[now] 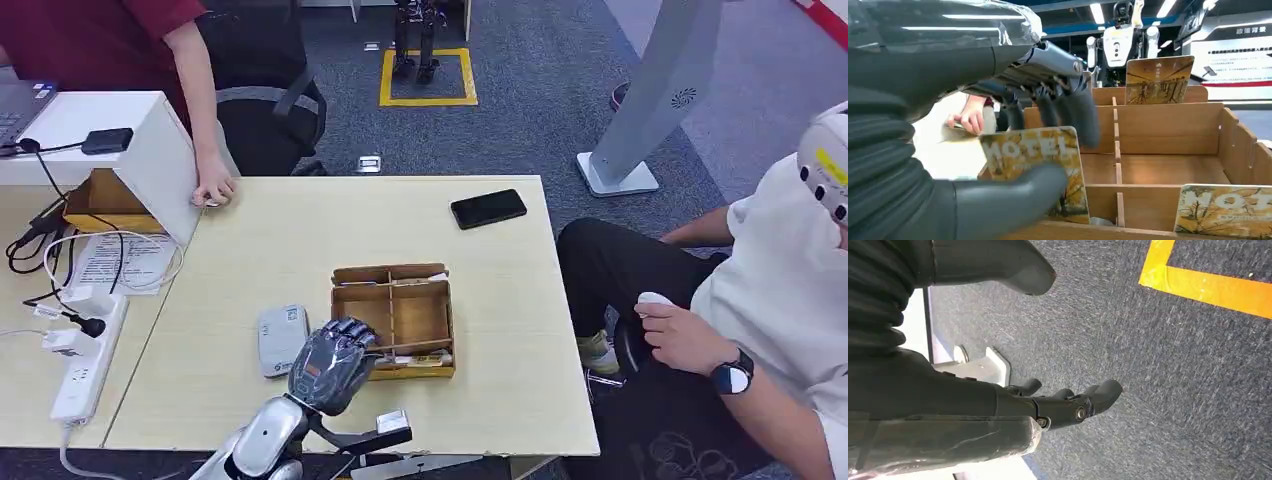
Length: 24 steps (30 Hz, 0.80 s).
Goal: Pass the card to the sensor for recognition and then transmit it.
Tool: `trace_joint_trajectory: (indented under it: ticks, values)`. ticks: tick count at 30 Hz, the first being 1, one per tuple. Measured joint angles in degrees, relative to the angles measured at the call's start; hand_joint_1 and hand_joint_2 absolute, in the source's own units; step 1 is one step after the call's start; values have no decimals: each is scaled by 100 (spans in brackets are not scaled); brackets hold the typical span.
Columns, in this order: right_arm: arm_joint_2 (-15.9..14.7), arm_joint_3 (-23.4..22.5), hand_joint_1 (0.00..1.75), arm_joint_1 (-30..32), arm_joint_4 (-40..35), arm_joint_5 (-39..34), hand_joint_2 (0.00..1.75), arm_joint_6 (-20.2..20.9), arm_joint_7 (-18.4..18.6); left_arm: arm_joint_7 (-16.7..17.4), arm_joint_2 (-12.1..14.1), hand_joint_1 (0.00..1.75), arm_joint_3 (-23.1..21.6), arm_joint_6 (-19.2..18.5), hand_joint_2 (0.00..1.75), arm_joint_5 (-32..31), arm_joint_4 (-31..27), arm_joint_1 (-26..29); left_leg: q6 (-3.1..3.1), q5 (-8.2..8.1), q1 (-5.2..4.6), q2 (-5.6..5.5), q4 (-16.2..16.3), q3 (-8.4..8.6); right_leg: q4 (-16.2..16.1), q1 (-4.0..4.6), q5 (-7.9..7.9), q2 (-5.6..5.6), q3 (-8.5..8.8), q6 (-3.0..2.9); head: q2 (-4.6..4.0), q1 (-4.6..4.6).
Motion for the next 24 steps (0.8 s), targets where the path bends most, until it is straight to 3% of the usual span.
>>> trace_joint_trajectory:
  ticks: [24]
  values:
    - [9,0,0,-1,0,0,175,-61,-76,-203,-46,175,87,-188,175,345,0,6,0,0,0,0,0,0,0,0,0,0,0,0,0,0]
